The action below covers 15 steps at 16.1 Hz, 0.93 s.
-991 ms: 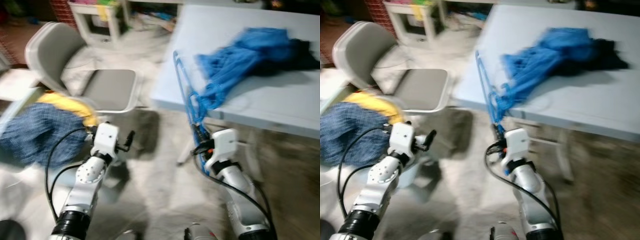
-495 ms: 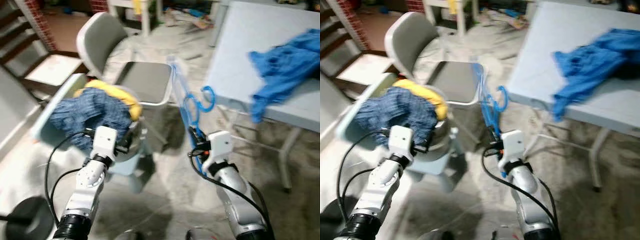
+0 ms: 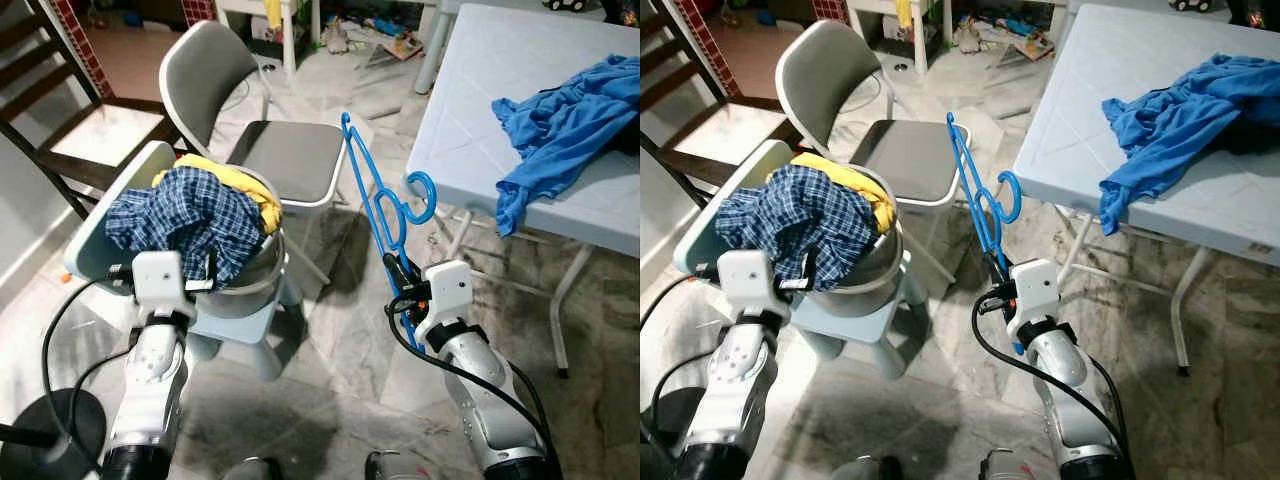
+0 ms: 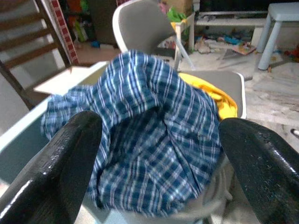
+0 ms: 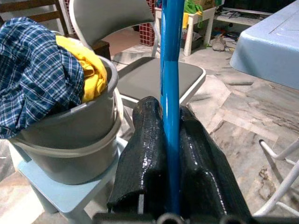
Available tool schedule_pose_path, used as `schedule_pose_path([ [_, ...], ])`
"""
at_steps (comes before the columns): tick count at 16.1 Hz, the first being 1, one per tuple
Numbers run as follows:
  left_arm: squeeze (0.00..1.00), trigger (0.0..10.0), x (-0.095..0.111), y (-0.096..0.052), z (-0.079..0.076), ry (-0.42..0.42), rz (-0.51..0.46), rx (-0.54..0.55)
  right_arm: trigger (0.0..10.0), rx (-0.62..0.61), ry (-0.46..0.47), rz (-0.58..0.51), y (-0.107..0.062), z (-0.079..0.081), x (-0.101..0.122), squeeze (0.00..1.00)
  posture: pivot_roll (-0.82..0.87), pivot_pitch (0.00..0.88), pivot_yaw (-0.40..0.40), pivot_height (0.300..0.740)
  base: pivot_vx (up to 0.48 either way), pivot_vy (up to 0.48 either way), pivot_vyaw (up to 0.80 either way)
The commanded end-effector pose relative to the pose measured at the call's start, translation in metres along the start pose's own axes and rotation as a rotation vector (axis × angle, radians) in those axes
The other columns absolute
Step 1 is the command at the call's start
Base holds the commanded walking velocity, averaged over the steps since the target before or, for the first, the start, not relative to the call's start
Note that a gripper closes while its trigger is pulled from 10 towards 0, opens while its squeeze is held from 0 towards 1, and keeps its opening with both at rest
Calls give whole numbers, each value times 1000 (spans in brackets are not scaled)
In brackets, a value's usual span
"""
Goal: Hang hanger
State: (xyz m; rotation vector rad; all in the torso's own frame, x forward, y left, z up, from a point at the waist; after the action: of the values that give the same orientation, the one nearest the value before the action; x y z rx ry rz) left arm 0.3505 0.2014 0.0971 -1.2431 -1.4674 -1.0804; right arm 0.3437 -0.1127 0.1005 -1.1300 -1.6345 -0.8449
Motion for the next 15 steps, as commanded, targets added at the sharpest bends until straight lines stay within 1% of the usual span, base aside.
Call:
schedule_pose_path([
  [1,0,10000,-3,-6,1,-22,10,-12,10000,20,-3,-25,3,5,7,0,-153,174,4,740,0,0,531],
  [3,0,10000,-3,-7,-3,-27,11,-25,10000,28,-4,-27,4,7,8,0,-151,177,4,740,0,0,519],
  [4,0,10000,-3,-7,-6,-27,11,-38,10000,31,-3,-29,3,7,8,0,-153,181,6,740,266,0,500],
  [7,0,10000,-2,-5,-11,-34,15,-57,10000,30,1,-28,2,8,8,0,-162,184,12,740,306,0,0],
  [9,0,10000,-3,-4,-16,-38,23,-87,10000,24,1,-27,1,7,8,0,-166,183,15,740,351,0,0],
  [15,0,10000,-5,-5,-22,-41,32,-108,10000,23,2,-31,0,8,8,0,-168,186,17,740,381,0,0],
])
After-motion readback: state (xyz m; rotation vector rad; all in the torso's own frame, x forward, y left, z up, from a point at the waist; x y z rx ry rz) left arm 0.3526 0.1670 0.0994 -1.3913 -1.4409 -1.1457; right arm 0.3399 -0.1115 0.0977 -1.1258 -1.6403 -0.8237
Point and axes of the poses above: a point about 5 cm out from each wrist's last joint towards the gripper, its own y axis pointing out of the wrist towards the gripper, its own x axis along the axis of the wrist's last joint, z = x × y, the point moved 6 cm from there along y, pointing out of the wrist towards the gripper, and after that the axes turned 15 degrees about -y, right-handed, at the moved point
